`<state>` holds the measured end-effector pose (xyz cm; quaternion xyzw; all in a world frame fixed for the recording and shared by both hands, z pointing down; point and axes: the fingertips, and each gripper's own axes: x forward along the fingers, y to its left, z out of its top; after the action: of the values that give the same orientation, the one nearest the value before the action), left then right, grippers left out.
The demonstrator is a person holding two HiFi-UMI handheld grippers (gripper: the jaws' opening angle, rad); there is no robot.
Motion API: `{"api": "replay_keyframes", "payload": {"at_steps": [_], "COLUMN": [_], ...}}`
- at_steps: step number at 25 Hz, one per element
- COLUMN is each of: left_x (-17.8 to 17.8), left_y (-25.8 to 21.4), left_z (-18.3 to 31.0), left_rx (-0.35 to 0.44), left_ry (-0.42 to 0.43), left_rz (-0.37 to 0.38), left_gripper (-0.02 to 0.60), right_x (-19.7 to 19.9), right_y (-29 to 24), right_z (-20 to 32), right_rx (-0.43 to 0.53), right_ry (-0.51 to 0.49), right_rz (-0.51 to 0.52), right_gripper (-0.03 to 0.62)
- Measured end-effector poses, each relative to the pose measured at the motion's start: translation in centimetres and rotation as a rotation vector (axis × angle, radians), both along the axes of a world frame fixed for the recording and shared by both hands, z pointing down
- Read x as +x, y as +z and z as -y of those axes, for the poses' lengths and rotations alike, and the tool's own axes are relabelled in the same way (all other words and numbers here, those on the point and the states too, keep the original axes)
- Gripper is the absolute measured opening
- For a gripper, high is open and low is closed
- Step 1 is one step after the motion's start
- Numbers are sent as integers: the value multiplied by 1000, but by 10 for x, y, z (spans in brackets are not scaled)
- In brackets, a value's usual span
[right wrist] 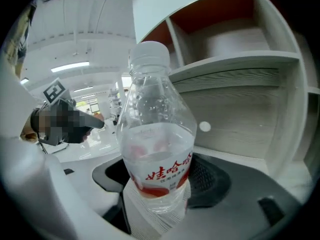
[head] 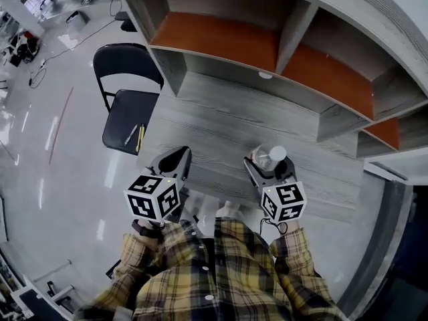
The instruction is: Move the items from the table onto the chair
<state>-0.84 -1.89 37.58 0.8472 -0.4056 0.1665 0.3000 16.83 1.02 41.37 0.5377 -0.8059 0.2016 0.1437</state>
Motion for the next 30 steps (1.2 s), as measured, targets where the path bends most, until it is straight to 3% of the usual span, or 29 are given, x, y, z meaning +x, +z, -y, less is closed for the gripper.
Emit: {"api": "replay_keyframes", "payload": {"at_steps": [8, 15, 19, 24, 30], "left_x": [-185, -352, -428, -496, -527], "left_y": [15, 55, 74, 109, 162], "left_z": [36, 54, 66, 80, 90], "left_rx": [-31, -91, -121, -152, -186], "left_ry": [-193, -328, -378, -454, -455], "left_rz": [20, 28, 20, -3, 12], "left_gripper": [3, 3, 3, 3, 3], "right_x": [-210, -404, -498, -589, -640], "right_y": [0, 27, 43, 83, 154], "right_z": [56, 105, 129, 157, 197], "right_rx": [-12, -44, -52, -81, -136], "right_ry": [-254, -388, -394, -400, -376], "right_rz": [-1, 41, 76, 94, 57], "right_gripper": [342, 342, 342, 342, 342]}}
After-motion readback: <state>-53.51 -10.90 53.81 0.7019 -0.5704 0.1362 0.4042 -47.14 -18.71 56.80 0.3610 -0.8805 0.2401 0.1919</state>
